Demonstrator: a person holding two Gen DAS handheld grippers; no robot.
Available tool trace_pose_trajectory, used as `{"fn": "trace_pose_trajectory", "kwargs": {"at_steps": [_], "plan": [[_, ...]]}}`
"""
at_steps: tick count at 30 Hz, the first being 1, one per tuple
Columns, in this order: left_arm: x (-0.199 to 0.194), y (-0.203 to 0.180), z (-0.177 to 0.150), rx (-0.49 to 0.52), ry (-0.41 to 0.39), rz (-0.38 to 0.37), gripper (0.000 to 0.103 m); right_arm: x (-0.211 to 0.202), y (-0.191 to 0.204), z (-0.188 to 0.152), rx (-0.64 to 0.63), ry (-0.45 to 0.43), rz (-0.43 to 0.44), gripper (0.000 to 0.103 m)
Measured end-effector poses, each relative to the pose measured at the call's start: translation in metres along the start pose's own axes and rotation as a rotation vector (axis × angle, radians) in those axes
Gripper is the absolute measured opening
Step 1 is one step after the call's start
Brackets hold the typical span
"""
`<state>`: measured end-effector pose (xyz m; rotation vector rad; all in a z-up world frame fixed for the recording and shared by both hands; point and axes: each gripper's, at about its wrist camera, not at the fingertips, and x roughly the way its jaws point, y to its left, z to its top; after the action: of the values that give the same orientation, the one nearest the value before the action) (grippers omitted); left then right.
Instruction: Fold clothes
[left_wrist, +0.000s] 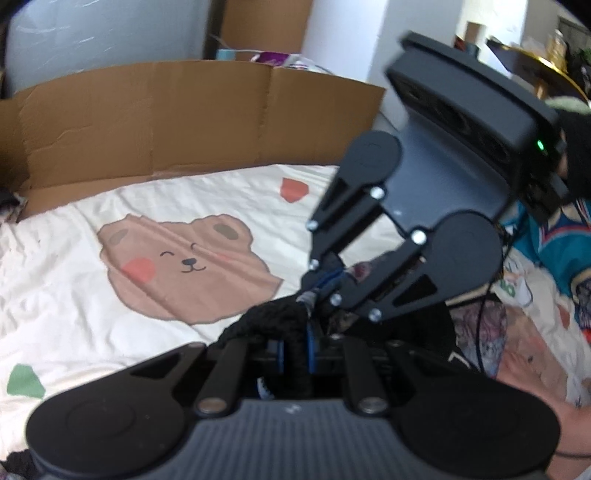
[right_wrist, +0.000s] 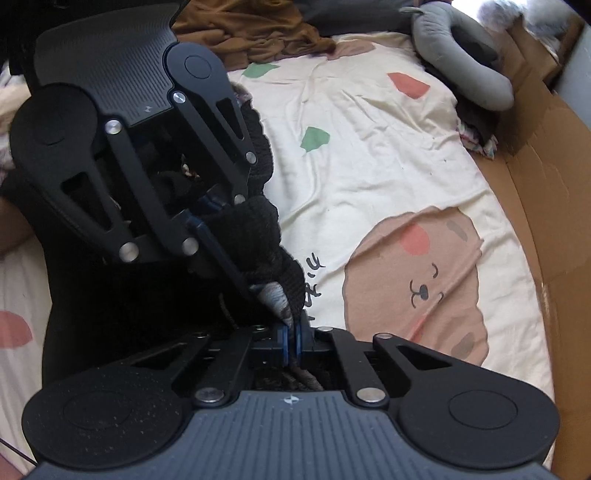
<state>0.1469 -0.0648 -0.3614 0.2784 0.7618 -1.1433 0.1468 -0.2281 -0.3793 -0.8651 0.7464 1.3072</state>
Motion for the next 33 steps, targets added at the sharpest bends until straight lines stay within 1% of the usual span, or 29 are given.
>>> {"fn": "trace_pose_trajectory", "kwargs": {"at_steps": [1, 5, 7, 9, 11, 13, 16, 19, 23, 28, 31, 33], "plan": [[0.001, 0.001, 0.001, -0.007, 0.001, 0.004, 0.013, 0.000, -0.001, -0.002, 0.009, 0.001, -0.007, 0.000], [0.001, 0.001, 0.004, -0.019, 0.010, 0.030, 0.022, -0.005, -0.009, -0.007, 0.079, -0.009, -0.039, 0.000], [-0.003, 0.004, 0.007, -0.041, 0.007, 0.041, 0.021, -0.008, -0.016, -0.012, 0.133, -0.012, -0.071, 0.000], [-0.009, 0.009, 0.009, -0.060, 0.011, 0.055, 0.030, -0.011, -0.023, -0.020, 0.186, -0.011, -0.097, 0.000], [-0.018, 0.015, 0.012, -0.079, 0.003, 0.066, 0.033, -0.014, -0.027, -0.028, 0.238, -0.013, -0.122, 0.000], [-0.029, 0.021, 0.012, -0.095, 0.002, 0.096, 0.034, -0.017, -0.030, -0.035, 0.282, -0.013, -0.148, 0.000], [-0.039, 0.037, 0.010, -0.128, 0.017, 0.159, 0.034, -0.020, -0.032, -0.044, 0.342, -0.011, -0.177, 0.000], [-0.048, 0.060, 0.004, -0.192, 0.037, 0.227, 0.034, -0.021, -0.032, -0.050, 0.385, -0.004, -0.206, 0.000], [-0.071, 0.088, -0.010, -0.274, 0.077, 0.332, 0.034, -0.025, -0.034, -0.060, 0.466, 0.003, -0.241, 0.000], [-0.086, 0.124, -0.024, -0.306, 0.123, 0.492, 0.033, -0.024, -0.033, -0.071, 0.542, 0.017, -0.252, 0.000], [-0.088, 0.145, -0.027, -0.337, 0.134, 0.536, 0.033, -0.023, -0.027, -0.074, 0.558, 0.020, -0.248, 0.000], [-0.085, 0.156, -0.031, -0.352, 0.154, 0.550, 0.032, -0.022, -0.025, -0.075, 0.563, 0.022, -0.246, 0.000]]}}
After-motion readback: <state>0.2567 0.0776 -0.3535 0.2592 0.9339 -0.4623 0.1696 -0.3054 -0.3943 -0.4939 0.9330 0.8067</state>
